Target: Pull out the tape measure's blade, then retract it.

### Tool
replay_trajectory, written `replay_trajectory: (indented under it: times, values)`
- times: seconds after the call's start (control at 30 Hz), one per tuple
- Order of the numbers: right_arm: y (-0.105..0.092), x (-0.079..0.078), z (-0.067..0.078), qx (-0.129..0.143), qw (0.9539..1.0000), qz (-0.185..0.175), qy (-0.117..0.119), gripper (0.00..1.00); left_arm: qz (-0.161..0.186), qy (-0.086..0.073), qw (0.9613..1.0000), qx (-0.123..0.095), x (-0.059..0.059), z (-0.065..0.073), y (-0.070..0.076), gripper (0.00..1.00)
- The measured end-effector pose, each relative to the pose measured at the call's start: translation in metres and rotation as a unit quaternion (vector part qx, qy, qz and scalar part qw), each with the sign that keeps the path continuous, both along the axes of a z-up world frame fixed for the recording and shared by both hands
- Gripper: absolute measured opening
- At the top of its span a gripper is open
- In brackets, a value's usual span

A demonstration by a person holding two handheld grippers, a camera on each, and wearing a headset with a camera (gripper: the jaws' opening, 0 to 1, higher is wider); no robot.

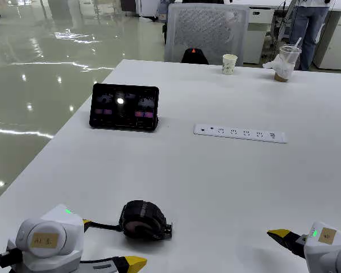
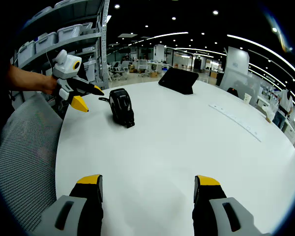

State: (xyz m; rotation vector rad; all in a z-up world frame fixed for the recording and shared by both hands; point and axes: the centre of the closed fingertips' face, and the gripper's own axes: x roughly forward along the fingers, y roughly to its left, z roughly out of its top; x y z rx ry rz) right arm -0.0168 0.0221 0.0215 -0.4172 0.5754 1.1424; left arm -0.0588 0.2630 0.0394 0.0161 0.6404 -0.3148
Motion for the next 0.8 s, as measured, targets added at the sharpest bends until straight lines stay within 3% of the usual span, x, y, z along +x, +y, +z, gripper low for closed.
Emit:
replay_trajectory:
  times: [0.3, 0.47, 0.8]
  values:
    - [-0.005, -0.01, 0.002, 0.015, 0.9998, -0.008, 0.004, 0.81, -0.02, -0.015, 0.9996, -0.01, -0.004, 0.005, -0.007, 0.87]
    - [-0.006, -0.015, 0.003, 0.022, 0.9997, -0.01, 0.002, 0.84, -0.04, -0.021, 0.999, 0.0, -0.007, 0.006, -0.012, 0.88]
    - [-0.003, -0.022, 0.007, 0.037, 0.9992, -0.01, -0.002, 0.91, -0.062, -0.036, 0.9974, -0.004, -0.01, 0.012, -0.022, 0.91]
